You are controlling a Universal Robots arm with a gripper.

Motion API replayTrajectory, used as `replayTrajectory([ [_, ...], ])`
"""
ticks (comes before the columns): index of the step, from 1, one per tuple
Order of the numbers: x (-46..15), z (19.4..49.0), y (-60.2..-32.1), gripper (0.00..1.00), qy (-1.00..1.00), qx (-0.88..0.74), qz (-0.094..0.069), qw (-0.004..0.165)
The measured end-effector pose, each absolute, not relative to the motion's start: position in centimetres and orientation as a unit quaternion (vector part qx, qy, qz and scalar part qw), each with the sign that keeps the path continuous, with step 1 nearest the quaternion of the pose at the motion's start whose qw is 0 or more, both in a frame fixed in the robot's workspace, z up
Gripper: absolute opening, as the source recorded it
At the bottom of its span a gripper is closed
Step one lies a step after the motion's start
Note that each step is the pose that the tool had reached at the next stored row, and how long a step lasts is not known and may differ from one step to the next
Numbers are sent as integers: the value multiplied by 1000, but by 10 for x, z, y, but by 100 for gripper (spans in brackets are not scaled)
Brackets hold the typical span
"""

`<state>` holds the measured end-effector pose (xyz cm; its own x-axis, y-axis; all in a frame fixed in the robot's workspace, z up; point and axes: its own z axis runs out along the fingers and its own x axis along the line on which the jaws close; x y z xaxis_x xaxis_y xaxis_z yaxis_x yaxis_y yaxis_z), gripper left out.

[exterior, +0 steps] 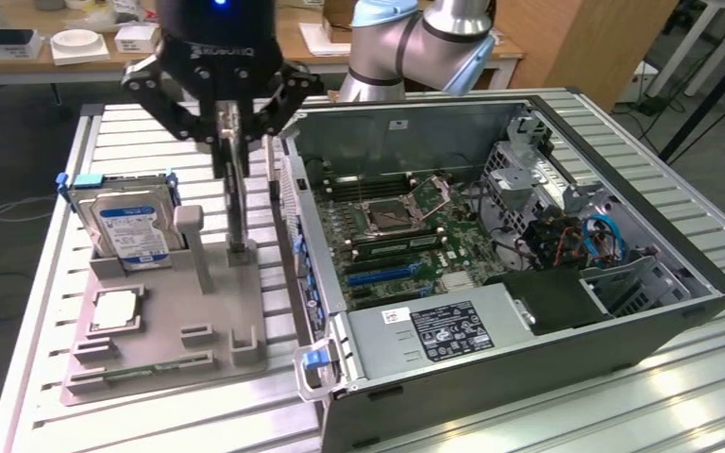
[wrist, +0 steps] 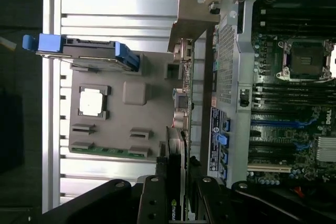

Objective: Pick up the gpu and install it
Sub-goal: 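Pick up the gpu and move the gpu toward the slot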

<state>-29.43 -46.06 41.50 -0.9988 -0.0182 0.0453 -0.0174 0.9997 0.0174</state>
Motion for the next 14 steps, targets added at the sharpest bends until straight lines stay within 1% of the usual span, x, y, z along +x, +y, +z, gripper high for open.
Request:
replayTrajectory([
  [5,-272,415,-461,26,-1000,9,-8,26],
  [14,-258,414,-461,26,-1000,10,-9,26],
])
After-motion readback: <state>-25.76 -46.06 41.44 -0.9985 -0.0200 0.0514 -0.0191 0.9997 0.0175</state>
